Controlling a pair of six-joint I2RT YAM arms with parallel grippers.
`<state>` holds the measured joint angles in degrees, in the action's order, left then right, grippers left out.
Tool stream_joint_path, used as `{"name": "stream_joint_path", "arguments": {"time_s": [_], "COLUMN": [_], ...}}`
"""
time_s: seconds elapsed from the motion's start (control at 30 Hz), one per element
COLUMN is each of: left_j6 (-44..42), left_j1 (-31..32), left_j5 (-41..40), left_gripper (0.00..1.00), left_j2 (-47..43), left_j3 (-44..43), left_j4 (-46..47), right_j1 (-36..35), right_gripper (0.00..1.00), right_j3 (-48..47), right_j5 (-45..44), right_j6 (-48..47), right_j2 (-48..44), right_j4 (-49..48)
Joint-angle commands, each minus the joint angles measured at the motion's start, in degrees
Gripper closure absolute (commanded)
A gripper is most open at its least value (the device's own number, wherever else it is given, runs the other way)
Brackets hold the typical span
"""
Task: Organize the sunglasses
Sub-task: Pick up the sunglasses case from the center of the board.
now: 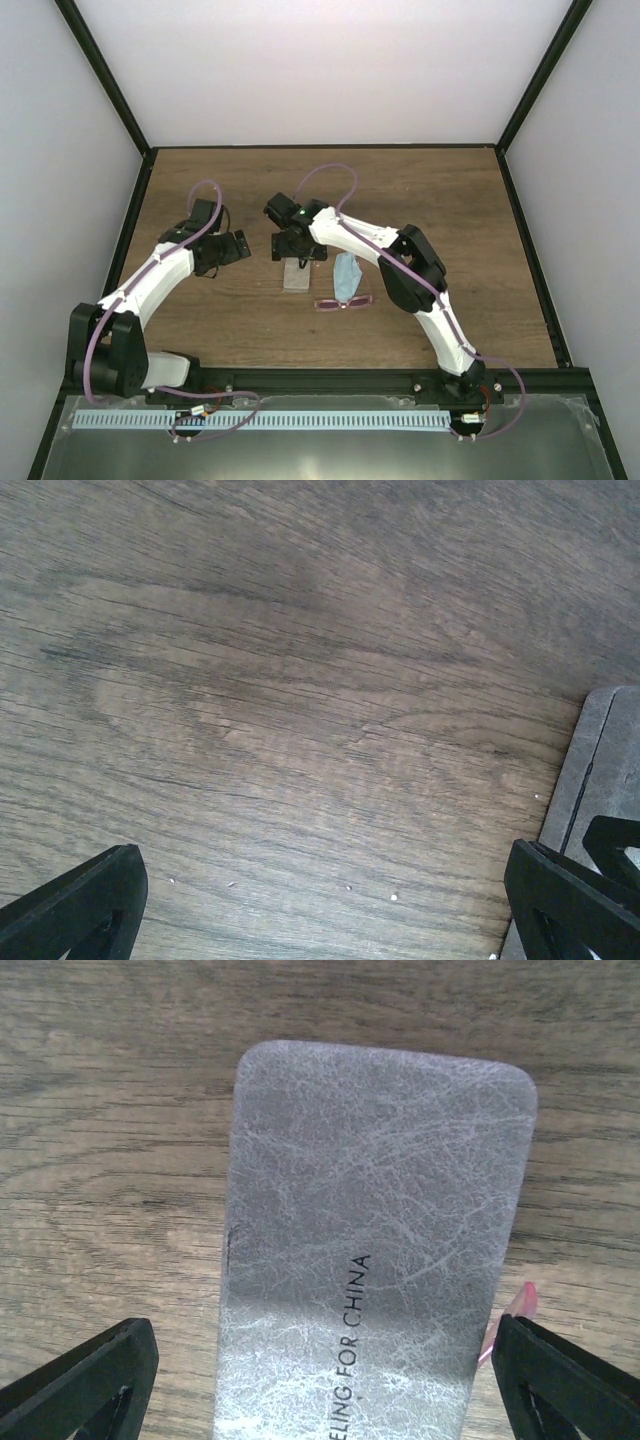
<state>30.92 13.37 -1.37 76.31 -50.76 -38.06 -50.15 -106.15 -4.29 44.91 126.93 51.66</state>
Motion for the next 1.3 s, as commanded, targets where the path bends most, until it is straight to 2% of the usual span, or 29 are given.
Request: {"name": "stream_joint_path", "arguments": {"time_s": [0.0,0.2,0.4,0.6,0.7,0.8,0.9,1.0,1.07,1.27], "left_j6": [-1.2,-1.1,-1.1,-0.7,-0.5,-0.3,-0.2,-0.3,-0.4,-0.4], "left_j1": [-0.6,-0.8,-0.8,-0.8,-0.8,-0.8,-0.8,-0.8,-0.8,-0.8], "left_j5": [0.9,1.2,2.2,2.6,3.1,3.6,3.8,4.2,4.5,4.7], "left_gripper": [0.0,0.0,0.0,0.0,0.0,0.0,0.0,0.0,0.0,0.0], "left_j2": [0.6,0.2,0.9,0.5,0.7,0.9,1.1,1.4,1.5,1.6], "left_j3": [0.1,0.9,1.3,2.1,2.1,2.3,2.3,2.3,2.4,2.7], "left_j4": [1.3,1.7,1.8,2.3,2.6,2.8,3.1,3.2,3.3,3.6], "right_j1": [-0.1,0.0,0.0,0.0,0.0,0.0,0.0,0.0,0.0,0.0], "right_gripper": [0.06,0.06,0.21,0.18,0.32,0.39,0.38,0.24,0.19,0.19], "right_j3": [-2.3,-2.0,-1.2,0.0,0.9,1.5,2.2,2.5,2.8,3.3], "right_j5": [-0.4,-0.7,-0.6,-0.8,-0.2,0.2,0.1,-0.1,-0.3,-0.1], "right_j6": [0.5,0.4,0.5,0.4,0.3,0.4,0.3,0.3,0.2,0.2], "right_j2": [2.0,2.6,1.7,0.2,-0.3,-0.6,-1.5,-2.4,-3.1,-3.4], "right_j4": [1.6,1.5,0.4,-0.3,-0.8,-1.0,-1.7,-2.0,-2.3,-2.5]}}
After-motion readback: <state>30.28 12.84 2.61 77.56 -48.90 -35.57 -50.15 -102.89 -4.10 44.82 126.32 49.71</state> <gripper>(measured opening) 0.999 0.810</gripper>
